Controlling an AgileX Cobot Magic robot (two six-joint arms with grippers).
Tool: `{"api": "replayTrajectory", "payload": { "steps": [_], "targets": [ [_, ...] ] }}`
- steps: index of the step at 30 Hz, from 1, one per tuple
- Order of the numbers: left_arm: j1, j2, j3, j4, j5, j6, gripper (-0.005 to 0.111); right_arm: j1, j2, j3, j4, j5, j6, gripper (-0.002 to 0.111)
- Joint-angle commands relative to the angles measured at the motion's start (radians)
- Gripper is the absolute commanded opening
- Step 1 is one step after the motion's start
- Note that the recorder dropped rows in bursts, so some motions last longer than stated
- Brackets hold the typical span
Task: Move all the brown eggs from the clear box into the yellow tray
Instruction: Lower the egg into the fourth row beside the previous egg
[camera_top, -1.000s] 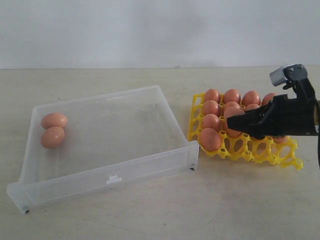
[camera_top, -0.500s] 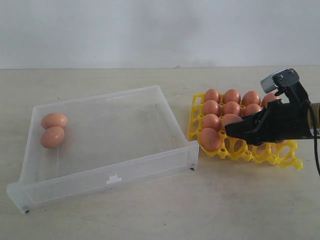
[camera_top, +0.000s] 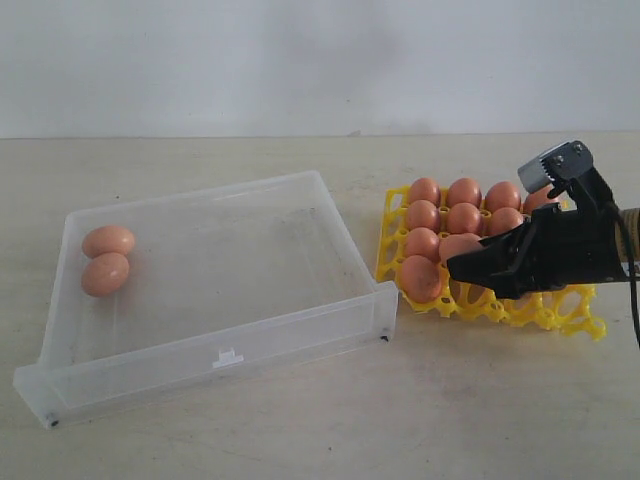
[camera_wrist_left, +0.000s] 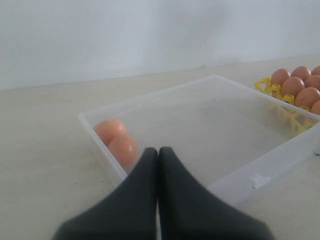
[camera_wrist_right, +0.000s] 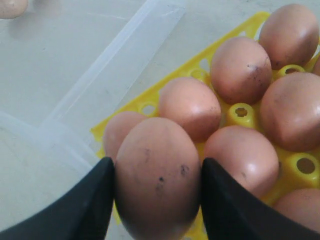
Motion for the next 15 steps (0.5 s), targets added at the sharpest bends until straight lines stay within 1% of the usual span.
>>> {"api": "replayTrajectory", "payload": {
  "steps": [1, 4, 10, 12, 15],
  "targets": [
    [0.0, -0.003, -0.003, -0.008, -0.007, 0.001, -0.004, 0.001, -0.012, 0.003, -0.003, -0.012, -0.003, 0.007],
    [0.0, -0.003, -0.003, -0.008, -0.007, 0.001, -0.004, 0.001, -0.012, 0.003, 0.006, -0.012, -0.003, 0.019],
    [0.0, -0.003, -0.003, -0.008, -0.007, 0.001, -0.004, 0.001, -0.012, 0.003, 0.017, -0.012, -0.003, 0.052],
    [0.0, -0.003, -0.003, -0.008, -0.007, 0.001, -0.004, 0.001, -0.012, 0.003, 0.03, -0.012, -0.003, 0.058],
    [0.0, -0.003, -0.003, -0.008, -0.007, 0.001, -0.004, 0.001, -0.012, 0.003, 0.061, -0.012, -0.003, 0.06]
  ]
}}
